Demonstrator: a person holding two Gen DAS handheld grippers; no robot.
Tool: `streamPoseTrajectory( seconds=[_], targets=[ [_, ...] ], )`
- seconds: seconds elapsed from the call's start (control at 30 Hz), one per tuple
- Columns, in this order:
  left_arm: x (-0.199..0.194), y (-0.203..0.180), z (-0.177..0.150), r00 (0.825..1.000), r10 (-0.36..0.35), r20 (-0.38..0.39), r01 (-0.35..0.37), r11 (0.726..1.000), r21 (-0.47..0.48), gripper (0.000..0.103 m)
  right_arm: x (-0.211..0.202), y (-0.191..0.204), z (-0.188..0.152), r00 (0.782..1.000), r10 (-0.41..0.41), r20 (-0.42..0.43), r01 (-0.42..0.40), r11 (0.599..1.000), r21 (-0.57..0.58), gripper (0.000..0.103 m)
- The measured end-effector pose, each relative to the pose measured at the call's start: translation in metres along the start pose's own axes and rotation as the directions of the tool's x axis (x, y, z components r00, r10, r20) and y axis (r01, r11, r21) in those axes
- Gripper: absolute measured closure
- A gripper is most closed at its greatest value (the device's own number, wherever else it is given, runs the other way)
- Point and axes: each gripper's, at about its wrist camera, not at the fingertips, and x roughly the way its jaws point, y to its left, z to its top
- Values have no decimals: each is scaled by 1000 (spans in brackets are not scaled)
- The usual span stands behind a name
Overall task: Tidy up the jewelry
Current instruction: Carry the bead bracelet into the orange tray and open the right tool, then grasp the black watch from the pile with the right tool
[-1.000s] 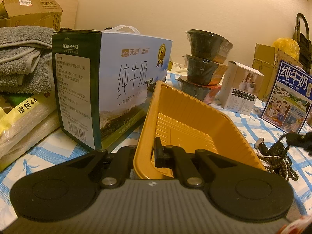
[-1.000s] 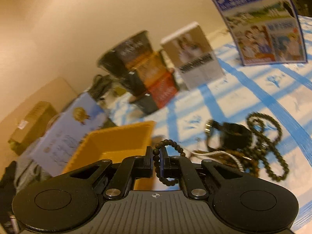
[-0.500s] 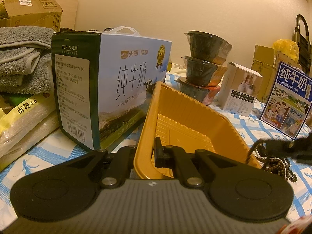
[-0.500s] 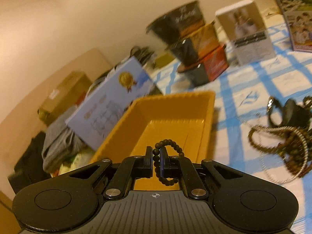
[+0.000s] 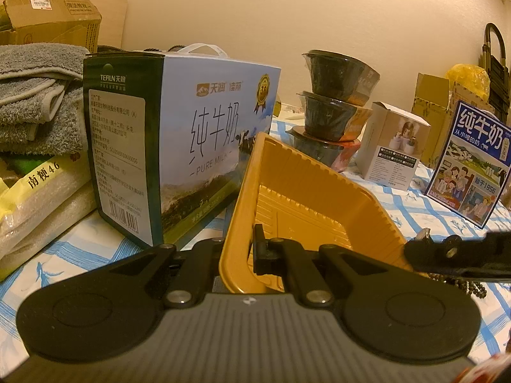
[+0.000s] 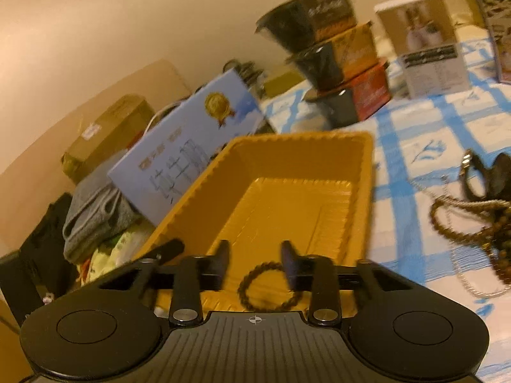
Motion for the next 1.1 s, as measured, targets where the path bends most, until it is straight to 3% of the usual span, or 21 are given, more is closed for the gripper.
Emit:
streamPoseTrajectory(
  seconds=[0.13,0.27,0.4,0.6,0.97,1.1],
  targets=[
    [0,0,0,1000,-1,0,1,1000,2,98,-20,-13,5,998,-50,47,49,999,12,62],
    [0,1,-1,1000,-1,-3,1,1000,1,98,-43,-40,14,984,-160,75,160,987,17,62],
    [1,2,-2,1000,1,-2,-1,1000,1,98,-66,-76,26,954,-286,94,283,958,46,62],
    [2,2,-1,1000,4,-1,-4,1000,3,98,-84,-118,40,912,-398,99,394,917,62,62],
    [2,1,1,1000,3,2,-3,1000,13,98,-49,-136,66,915,-401,37,402,915,-28,62],
    [1,1,1,1000,3,3,-3,1000,12,98,-33,-137,69,911,-412,6,412,909,-64,67]
  ],
)
